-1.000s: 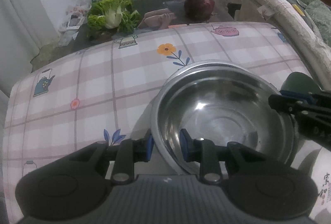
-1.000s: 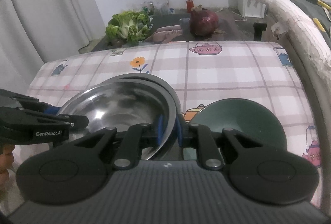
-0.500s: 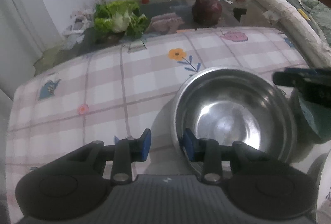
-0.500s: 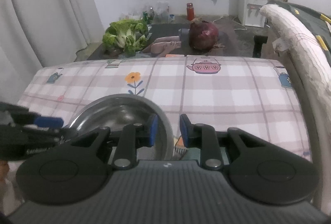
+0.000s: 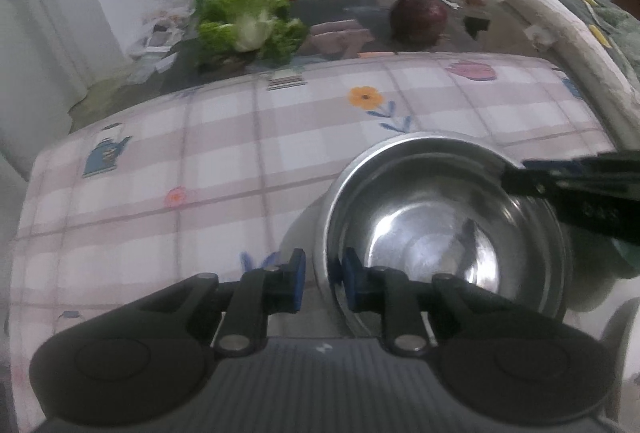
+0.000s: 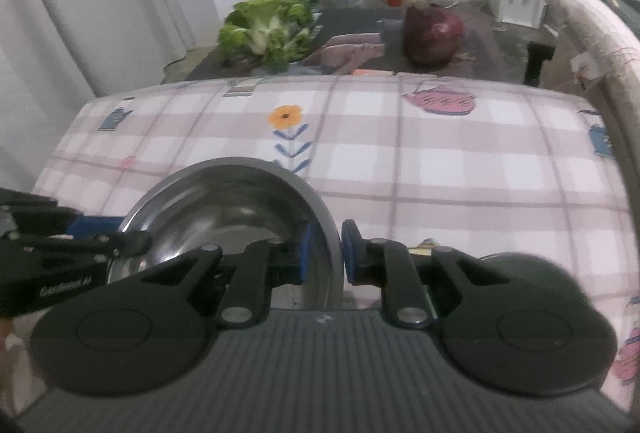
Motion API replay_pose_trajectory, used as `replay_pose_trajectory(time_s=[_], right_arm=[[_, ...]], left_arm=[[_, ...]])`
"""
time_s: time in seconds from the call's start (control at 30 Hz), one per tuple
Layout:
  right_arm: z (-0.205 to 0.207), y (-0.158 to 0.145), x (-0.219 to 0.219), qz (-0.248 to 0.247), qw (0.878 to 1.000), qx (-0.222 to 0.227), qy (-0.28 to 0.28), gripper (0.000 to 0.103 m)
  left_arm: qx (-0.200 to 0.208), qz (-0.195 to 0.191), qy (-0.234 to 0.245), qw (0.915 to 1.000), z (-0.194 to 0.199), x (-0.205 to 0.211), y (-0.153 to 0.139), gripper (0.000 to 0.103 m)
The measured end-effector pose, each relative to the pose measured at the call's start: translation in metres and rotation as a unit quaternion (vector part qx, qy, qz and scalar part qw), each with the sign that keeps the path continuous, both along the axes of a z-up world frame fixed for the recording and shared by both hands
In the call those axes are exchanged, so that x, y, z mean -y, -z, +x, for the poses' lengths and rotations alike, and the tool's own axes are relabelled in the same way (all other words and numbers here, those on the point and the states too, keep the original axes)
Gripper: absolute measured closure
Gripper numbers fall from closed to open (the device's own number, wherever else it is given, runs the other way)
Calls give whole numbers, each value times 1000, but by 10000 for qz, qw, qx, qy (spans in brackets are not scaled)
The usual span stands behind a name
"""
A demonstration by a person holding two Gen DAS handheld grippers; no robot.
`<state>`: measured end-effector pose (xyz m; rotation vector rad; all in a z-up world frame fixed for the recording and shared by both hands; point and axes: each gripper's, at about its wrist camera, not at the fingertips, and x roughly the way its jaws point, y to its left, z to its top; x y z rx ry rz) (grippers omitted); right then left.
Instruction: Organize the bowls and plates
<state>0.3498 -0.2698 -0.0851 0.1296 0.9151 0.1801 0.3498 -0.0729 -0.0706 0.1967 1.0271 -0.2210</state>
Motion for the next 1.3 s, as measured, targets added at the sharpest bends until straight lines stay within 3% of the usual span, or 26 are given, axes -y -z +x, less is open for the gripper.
replay_pose_trajectory(time_s=[0.17, 0.4, 0.5, 0.6, 0.9, 1.07, 1.2, 1.3], right_arm=[[-4, 0, -22, 267, 9994, -24, -198, 88], [-5, 4, -42, 247, 9992, -15, -327, 85], [-10, -1, -39, 253, 9992, 44, -319, 85], [-18, -13, -29, 269, 9992, 153, -247, 81], [-69, -55, 37, 430, 9976, 500, 199, 59], [-101, -65, 88, 272, 9957, 625, 634, 57], [-113, -58, 121, 248, 9939, 535, 930, 57], [-117, -50, 139, 336, 9927, 452, 1066, 57]], left_arm=[[22, 188, -251, 9995, 2, -21, 0, 82], [151, 339, -313, 9988, -3, -31, -6, 79], [289, 273, -269, 9988, -8, -29, -15, 68], [391, 80, -221, 9990, -13, -25, -27, 63], [522, -479, 454, 9965, -38, 20, -62, 45], [234, -751, 977, 9921, -46, 63, -63, 39], [-111, -915, 1249, 9879, -48, 100, -53, 38], [-140, -885, 1300, 9875, -48, 124, -44, 38]])
